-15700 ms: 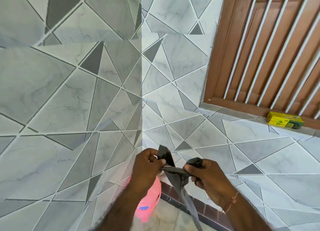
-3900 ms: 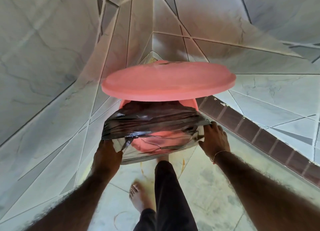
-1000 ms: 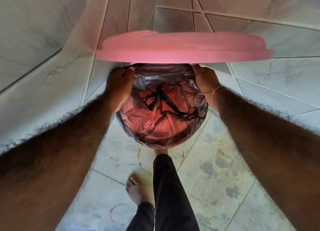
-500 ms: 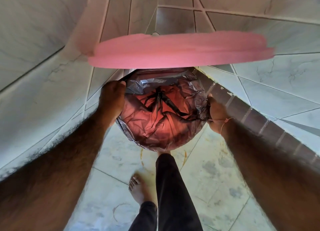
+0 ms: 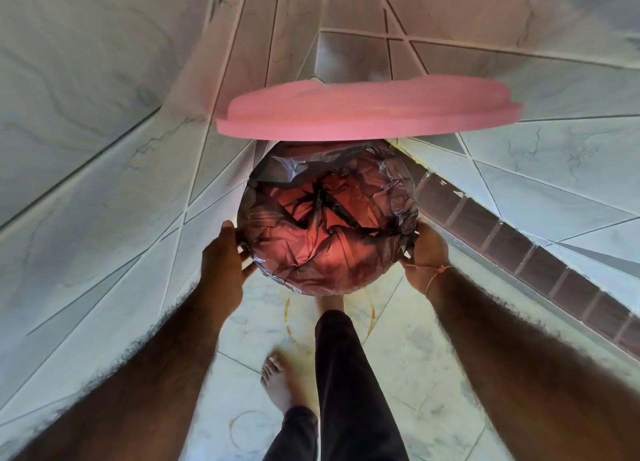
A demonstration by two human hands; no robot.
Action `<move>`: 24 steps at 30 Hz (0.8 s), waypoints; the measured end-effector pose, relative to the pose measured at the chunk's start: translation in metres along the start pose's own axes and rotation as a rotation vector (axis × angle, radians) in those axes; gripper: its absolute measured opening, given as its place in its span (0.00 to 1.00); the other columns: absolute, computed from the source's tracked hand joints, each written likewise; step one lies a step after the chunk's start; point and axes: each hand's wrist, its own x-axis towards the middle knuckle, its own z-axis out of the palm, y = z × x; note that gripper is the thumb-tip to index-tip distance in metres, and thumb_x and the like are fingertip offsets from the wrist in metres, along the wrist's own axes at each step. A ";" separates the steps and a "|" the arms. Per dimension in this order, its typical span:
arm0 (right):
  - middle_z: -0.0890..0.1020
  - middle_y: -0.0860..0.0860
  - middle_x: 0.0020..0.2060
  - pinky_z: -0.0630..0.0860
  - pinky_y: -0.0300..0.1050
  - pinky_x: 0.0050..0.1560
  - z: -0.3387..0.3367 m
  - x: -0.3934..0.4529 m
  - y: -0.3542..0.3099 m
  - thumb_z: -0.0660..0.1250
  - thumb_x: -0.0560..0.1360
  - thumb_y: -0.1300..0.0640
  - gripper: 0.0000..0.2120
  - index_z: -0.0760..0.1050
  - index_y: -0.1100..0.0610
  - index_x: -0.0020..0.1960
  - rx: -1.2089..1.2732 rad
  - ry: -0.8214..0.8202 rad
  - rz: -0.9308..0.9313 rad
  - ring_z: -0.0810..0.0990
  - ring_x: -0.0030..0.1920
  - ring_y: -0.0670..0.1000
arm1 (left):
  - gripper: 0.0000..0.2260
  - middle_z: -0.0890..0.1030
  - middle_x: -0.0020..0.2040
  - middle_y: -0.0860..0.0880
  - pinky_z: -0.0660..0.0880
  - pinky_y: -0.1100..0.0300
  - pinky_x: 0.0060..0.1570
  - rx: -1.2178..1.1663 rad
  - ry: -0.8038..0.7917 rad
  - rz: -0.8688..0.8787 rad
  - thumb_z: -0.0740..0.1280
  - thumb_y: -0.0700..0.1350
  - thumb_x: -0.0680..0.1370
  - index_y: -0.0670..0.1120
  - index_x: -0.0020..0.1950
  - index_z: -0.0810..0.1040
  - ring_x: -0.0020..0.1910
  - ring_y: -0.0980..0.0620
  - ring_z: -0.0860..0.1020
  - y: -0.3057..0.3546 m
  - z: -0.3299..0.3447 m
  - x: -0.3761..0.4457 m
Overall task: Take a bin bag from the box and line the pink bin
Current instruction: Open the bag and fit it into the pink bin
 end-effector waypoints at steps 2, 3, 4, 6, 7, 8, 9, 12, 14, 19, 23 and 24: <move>0.79 0.54 0.42 0.75 0.44 0.43 -0.007 -0.003 0.002 0.57 0.78 0.60 0.08 0.75 0.57 0.46 0.134 0.003 0.129 0.77 0.40 0.50 | 0.19 0.81 0.54 0.46 0.75 0.47 0.55 -0.057 -0.058 -0.099 0.55 0.57 0.81 0.46 0.59 0.76 0.55 0.46 0.79 -0.007 -0.010 -0.003; 0.80 0.54 0.44 0.76 0.45 0.46 -0.011 -0.003 0.003 0.58 0.78 0.61 0.08 0.75 0.58 0.49 0.186 0.019 0.164 0.79 0.40 0.50 | 0.18 0.81 0.53 0.45 0.76 0.48 0.52 -0.068 -0.047 -0.141 0.56 0.56 0.81 0.45 0.59 0.76 0.55 0.45 0.79 -0.011 -0.015 -0.003; 0.81 0.55 0.46 0.77 0.47 0.49 -0.014 -0.003 0.005 0.58 0.77 0.61 0.08 0.75 0.58 0.51 0.196 0.028 0.176 0.80 0.41 0.51 | 0.17 0.81 0.51 0.44 0.76 0.50 0.48 -0.075 -0.031 -0.178 0.57 0.55 0.81 0.43 0.59 0.76 0.53 0.45 0.79 -0.014 -0.018 -0.002; 0.79 0.55 0.49 0.75 0.49 0.51 -0.020 -0.008 0.004 0.58 0.78 0.61 0.07 0.74 0.57 0.51 0.086 0.051 0.145 0.79 0.40 0.49 | 0.14 0.79 0.44 0.44 0.75 0.56 0.41 -0.023 0.043 -0.161 0.57 0.50 0.82 0.41 0.54 0.76 0.42 0.47 0.79 -0.016 -0.021 -0.002; 0.77 0.55 0.50 0.74 0.47 0.48 -0.025 -0.010 0.003 0.58 0.78 0.61 0.06 0.74 0.57 0.49 0.006 0.064 0.100 0.77 0.38 0.48 | 0.12 0.78 0.40 0.44 0.72 0.58 0.37 0.069 0.086 -0.081 0.57 0.48 0.82 0.42 0.50 0.77 0.37 0.47 0.77 -0.015 -0.019 -0.007; 0.76 0.56 0.49 0.73 0.45 0.44 -0.028 -0.013 -0.002 0.58 0.78 0.60 0.07 0.73 0.55 0.45 -0.036 0.074 0.045 0.75 0.36 0.47 | 0.12 0.77 0.38 0.45 0.71 0.59 0.35 0.136 0.113 0.017 0.58 0.47 0.81 0.44 0.45 0.76 0.35 0.47 0.76 -0.011 -0.016 -0.012; 0.76 0.55 0.48 0.72 0.44 0.41 -0.029 -0.018 -0.009 0.58 0.79 0.58 0.09 0.72 0.54 0.42 -0.041 0.071 0.008 0.75 0.35 0.47 | 0.12 0.77 0.36 0.47 0.71 0.59 0.34 0.174 0.141 0.105 0.60 0.48 0.80 0.46 0.40 0.76 0.36 0.46 0.75 -0.004 -0.011 -0.021; 0.80 0.52 0.42 0.74 0.45 0.47 -0.031 -0.033 -0.042 0.57 0.80 0.46 0.15 0.75 0.53 0.44 0.244 -0.037 -0.016 0.79 0.40 0.50 | 0.11 0.84 0.38 0.46 0.77 0.55 0.43 -0.068 0.020 0.124 0.63 0.49 0.78 0.48 0.39 0.80 0.40 0.48 0.80 0.018 0.002 -0.048; 0.84 0.53 0.48 0.75 0.48 0.55 -0.031 -0.044 -0.066 0.55 0.78 0.38 0.25 0.79 0.56 0.54 0.333 -0.149 -0.022 0.81 0.48 0.51 | 0.15 0.86 0.48 0.47 0.77 0.52 0.51 -0.358 -0.114 0.043 0.59 0.54 0.79 0.48 0.51 0.81 0.49 0.48 0.82 0.031 0.008 -0.061; 0.81 0.56 0.54 0.78 0.46 0.45 -0.011 -0.077 -0.081 0.61 0.79 0.52 0.15 0.75 0.60 0.60 -0.044 -0.229 -0.134 0.80 0.50 0.54 | 0.08 0.80 0.42 0.47 0.77 0.50 0.55 -0.030 0.059 0.042 0.62 0.41 0.78 0.46 0.39 0.76 0.45 0.44 0.77 0.036 0.014 -0.071; 0.81 0.55 0.50 0.78 0.37 0.42 0.006 -0.082 -0.057 0.65 0.77 0.62 0.14 0.76 0.63 0.62 -0.466 -0.074 -0.407 0.82 0.48 0.55 | 0.11 0.80 0.54 0.39 0.74 0.50 0.56 0.362 0.159 0.190 0.58 0.41 0.81 0.41 0.55 0.80 0.54 0.38 0.78 0.027 0.017 -0.064; 0.81 0.55 0.52 0.79 0.40 0.47 0.008 -0.083 -0.049 0.64 0.76 0.61 0.16 0.75 0.61 0.64 -0.564 -0.046 -0.450 0.81 0.50 0.57 | 0.14 0.80 0.57 0.38 0.75 0.49 0.57 0.470 0.180 0.220 0.57 0.42 0.80 0.39 0.60 0.78 0.57 0.36 0.78 0.023 0.017 -0.060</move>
